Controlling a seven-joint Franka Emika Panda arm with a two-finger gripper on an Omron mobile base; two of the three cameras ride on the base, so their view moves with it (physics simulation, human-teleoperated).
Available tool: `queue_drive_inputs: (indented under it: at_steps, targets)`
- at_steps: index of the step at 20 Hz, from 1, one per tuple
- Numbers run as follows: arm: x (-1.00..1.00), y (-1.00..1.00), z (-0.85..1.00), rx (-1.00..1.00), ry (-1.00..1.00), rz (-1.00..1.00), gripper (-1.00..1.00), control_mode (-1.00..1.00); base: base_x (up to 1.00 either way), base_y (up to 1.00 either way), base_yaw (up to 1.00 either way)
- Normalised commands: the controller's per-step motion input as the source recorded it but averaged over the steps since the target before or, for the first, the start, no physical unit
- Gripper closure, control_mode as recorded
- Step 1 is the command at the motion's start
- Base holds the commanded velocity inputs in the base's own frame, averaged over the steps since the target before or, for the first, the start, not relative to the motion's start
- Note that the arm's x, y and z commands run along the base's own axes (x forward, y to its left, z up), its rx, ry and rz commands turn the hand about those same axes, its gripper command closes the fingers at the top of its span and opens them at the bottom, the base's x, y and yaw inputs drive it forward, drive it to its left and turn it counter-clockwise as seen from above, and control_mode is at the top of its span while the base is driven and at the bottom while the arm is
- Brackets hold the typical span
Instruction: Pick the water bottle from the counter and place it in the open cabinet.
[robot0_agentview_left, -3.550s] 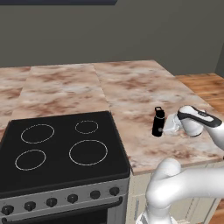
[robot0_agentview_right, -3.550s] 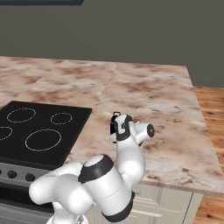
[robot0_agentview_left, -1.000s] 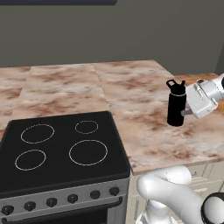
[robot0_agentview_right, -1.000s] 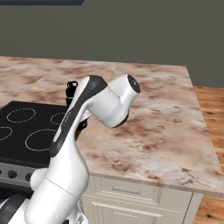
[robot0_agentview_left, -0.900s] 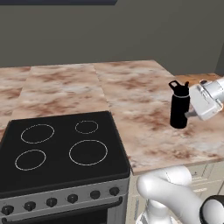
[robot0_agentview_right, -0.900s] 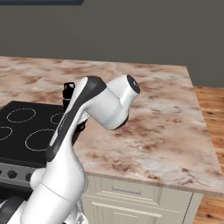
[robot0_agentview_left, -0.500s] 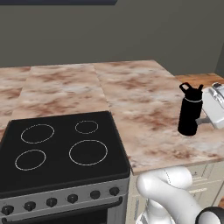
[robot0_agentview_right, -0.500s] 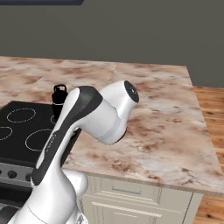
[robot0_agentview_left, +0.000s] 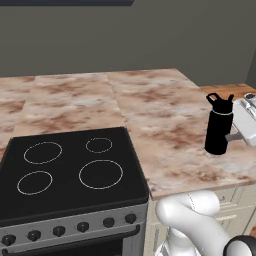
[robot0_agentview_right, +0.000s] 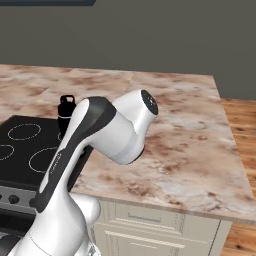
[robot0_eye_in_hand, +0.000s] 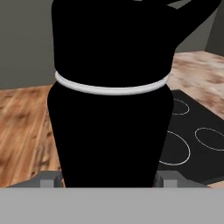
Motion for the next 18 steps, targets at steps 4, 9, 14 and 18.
queue_drive_inputs:
  at_steps: [4,9,14,18]
  targets:
    - [0.0,0.0,0.0,0.0,0.0,0.0,1.0,-1.0,0.0,0.0,0.0]
    - [0.0,0.0,0.0,0.0,0.0,0.0,1.0,-1.0,0.0,0.0,0.0]
    - [0.0,0.0,0.0,0.0,0.0,0.0,1.0,1.0,-0.04,0.02,-0.33]
    - [0.0,0.0,0.0,0.0,0.0,0.0,1.0,1.0,0.0,0.0,-0.7]
